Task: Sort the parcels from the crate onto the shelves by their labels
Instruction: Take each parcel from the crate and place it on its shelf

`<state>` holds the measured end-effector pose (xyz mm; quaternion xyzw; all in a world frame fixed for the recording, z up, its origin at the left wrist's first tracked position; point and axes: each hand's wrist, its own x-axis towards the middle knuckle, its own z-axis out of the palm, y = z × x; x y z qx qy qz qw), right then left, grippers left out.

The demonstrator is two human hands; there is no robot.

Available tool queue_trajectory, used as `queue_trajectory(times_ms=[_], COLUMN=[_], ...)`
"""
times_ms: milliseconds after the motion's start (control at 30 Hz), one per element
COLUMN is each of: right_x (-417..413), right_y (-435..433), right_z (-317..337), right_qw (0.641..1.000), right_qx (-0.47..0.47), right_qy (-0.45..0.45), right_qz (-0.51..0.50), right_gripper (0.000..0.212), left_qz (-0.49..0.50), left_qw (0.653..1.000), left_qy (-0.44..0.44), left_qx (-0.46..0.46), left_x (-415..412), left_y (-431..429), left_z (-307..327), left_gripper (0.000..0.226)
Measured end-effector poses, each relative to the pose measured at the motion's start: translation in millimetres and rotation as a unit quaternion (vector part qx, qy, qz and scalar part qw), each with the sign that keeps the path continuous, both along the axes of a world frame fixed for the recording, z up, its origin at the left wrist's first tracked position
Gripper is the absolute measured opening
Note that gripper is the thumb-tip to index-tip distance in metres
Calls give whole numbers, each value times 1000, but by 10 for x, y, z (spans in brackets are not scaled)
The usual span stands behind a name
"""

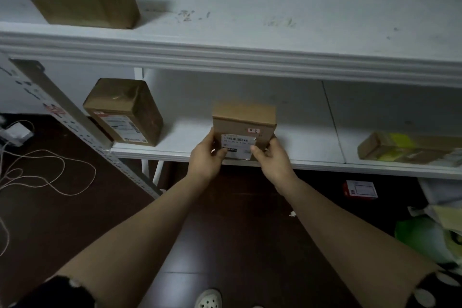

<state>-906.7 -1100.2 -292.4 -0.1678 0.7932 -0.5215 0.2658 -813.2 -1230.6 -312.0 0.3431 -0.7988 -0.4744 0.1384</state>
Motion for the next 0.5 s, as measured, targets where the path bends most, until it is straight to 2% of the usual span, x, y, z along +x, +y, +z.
queue_trajectory(times_ms=[267, 500], right_x=[-90, -147], right_y=[-248, -353], right_z=[-306, -562], right_qw=[1000, 998], right_qx=[9, 49], right_qy=[-13, 27], right_qz=[-11, 4], right_gripper=[41, 44], left_qz=[10, 26], left_qw=[1000, 999], left_qy=[1, -13], left_qx=[-11, 43], left_x=[-107, -148], left_y=[-205, -328], left_z=[-311, -475], left_gripper=[37, 50])
